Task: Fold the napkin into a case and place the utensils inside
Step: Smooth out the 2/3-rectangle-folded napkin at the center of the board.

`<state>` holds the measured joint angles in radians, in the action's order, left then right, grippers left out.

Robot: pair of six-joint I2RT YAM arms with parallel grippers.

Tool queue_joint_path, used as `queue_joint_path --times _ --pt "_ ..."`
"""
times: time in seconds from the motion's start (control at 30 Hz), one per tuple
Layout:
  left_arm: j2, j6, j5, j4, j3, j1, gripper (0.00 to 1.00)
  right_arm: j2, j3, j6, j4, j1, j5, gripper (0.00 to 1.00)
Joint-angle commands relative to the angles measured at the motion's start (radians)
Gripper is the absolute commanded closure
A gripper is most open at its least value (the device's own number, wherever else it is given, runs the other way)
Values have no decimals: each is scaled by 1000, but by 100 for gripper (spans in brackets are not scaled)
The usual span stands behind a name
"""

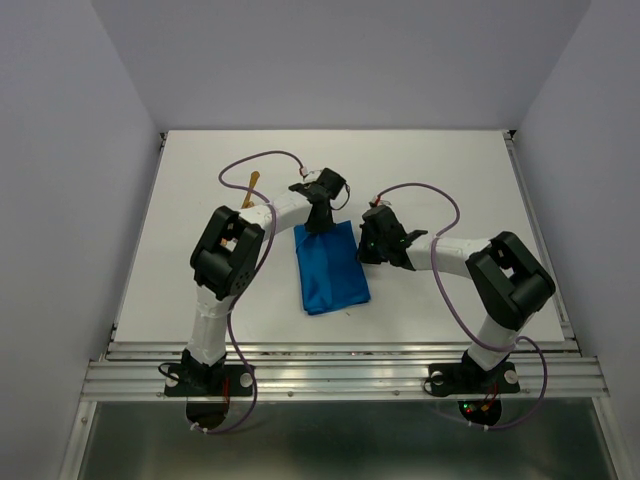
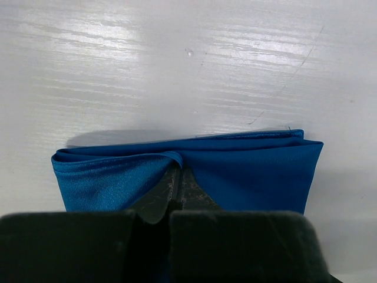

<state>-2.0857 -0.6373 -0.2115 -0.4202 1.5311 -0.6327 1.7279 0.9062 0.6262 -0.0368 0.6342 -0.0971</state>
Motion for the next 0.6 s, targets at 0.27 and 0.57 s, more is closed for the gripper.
queue_joint_path --times 0.27,0.57 --pt "6 -41 -17 3 -46 31 100 -16 -30 1 -38 -7 -24 99" --pt "44 -33 -17 20 -71 31 93 -21 -29 -6 -41 -7 -26 99"
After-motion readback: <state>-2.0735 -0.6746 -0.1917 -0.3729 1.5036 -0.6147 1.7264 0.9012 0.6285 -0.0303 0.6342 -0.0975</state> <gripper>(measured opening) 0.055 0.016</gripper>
